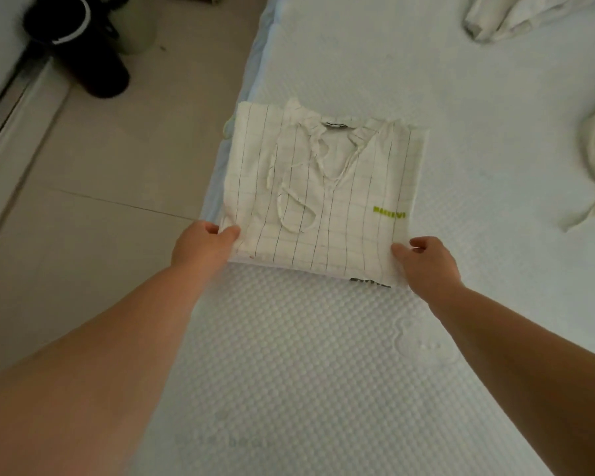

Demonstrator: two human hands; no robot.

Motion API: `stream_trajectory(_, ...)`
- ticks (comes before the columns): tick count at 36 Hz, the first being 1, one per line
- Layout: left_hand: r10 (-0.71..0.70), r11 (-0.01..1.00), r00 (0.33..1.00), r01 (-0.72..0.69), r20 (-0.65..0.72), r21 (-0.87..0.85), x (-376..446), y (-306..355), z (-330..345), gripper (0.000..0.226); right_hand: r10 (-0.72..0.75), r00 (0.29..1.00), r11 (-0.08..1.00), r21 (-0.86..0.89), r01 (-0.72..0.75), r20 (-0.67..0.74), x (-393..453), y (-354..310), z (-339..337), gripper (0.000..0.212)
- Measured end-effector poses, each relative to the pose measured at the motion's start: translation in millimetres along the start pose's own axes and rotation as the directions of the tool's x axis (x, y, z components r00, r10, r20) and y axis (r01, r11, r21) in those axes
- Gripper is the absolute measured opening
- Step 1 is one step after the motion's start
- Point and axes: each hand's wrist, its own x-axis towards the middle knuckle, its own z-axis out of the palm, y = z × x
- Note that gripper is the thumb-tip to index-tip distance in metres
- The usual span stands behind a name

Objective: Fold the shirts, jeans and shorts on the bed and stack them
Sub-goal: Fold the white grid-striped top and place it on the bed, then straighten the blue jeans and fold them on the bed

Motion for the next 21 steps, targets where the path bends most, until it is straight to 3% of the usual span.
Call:
stream_trajectory(5, -0.082, 0.996, 0.989, 0.075, -0.124, -0.055, -44, -12, -2, 0.046, 0.043, 0.998, 0.995, -0.094, -0.038, 0.048, -30, 38, -30, 0.045)
stream_trajectory(8, -0.004, 1.000, 0.976, 0.002, -0.220, -0.009, -93, -12, 6, 0.043, 0.093, 0.992, 0.987, -0.142, -0.081, 0.084, -51, 67, -60, 0.041)
stream_trajectory(10, 0.063, 0.998, 0.991, -0.061, -0.116, 0.021, -129, -3, 24, 0.034, 0.119, 0.988, 0.981, -0.169, -0.100, 0.102, -63, 87, -82, 0.038)
stream_trajectory(12, 0.114, 0.992, 0.989, -0.118, 0.095, 0.034, -164, 12, 52, 0.022, 0.140, 0.983, 0.974, -0.197, -0.116, 0.116, -72, 107, -105, 0.035)
stream_trajectory(15, 0.201, 0.970, 0.925, -0.233, 0.321, 0.064, -209, 39, 103, 0.013, 0.164, 0.978, 0.968, -0.210, -0.135, 0.131, -76, 139, -138, 0.030)
stream_trajectory(21, 0.344, 0.895, 0.829, -0.431, 0.441, 0.112, -258, 106, 211, 0.022, 0.178, 0.977, 0.975, -0.157, -0.159, 0.113, -53, 208, -197, 0.026)
